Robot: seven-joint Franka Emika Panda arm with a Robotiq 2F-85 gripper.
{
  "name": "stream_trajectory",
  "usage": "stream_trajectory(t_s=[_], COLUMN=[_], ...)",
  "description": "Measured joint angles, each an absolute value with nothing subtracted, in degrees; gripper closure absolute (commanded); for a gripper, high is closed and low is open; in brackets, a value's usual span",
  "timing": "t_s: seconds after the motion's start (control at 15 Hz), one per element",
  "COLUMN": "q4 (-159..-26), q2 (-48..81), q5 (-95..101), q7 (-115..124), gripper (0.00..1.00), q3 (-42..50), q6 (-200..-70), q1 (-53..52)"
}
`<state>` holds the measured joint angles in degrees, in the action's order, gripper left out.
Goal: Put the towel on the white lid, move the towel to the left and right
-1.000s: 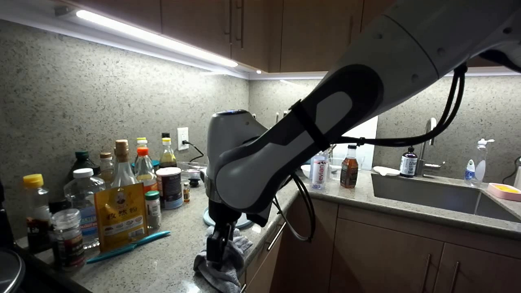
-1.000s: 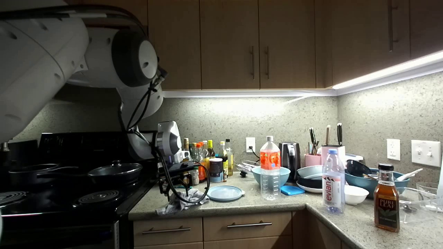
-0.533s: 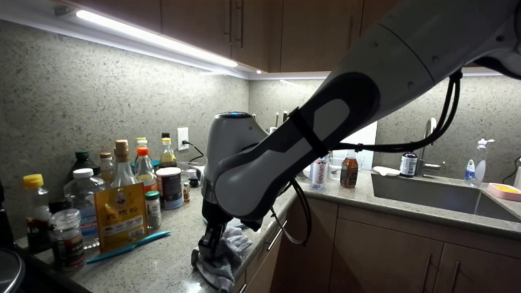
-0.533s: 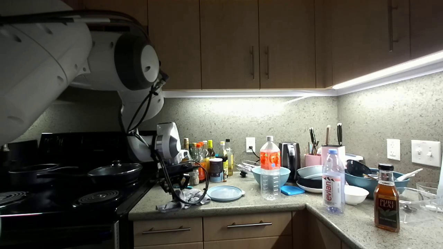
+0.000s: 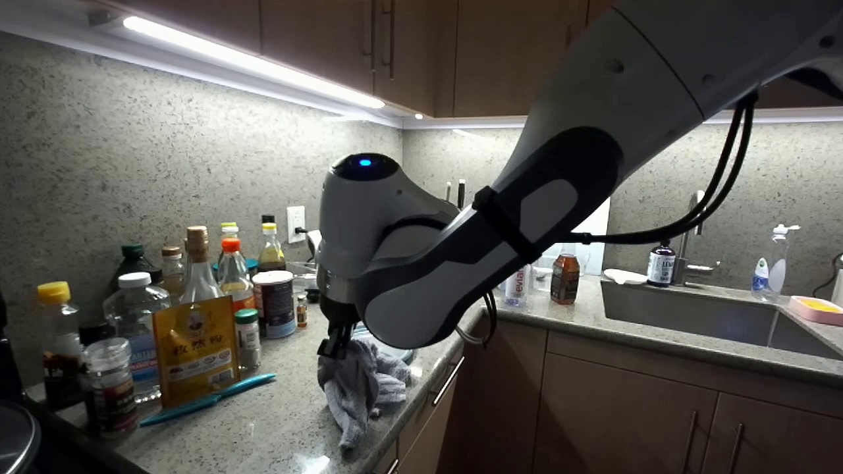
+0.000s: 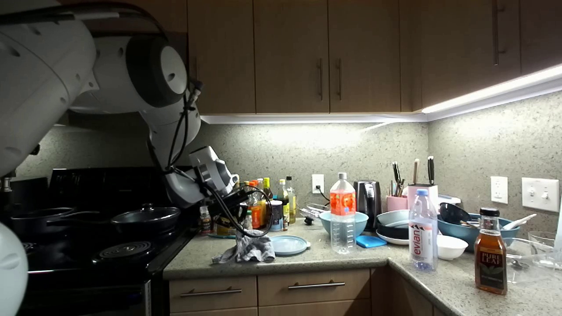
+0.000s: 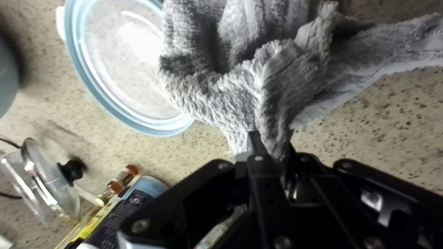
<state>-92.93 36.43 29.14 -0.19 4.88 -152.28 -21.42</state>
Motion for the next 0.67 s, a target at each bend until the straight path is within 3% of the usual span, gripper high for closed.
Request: stream_trajectory(t_s=[0.67], q4=[-87.6], q2=[35.8], q5=[61.1], q7=[33.6], gripper=[0.97], q3=[17.6], q6=[-147.2], q1=[-31.8])
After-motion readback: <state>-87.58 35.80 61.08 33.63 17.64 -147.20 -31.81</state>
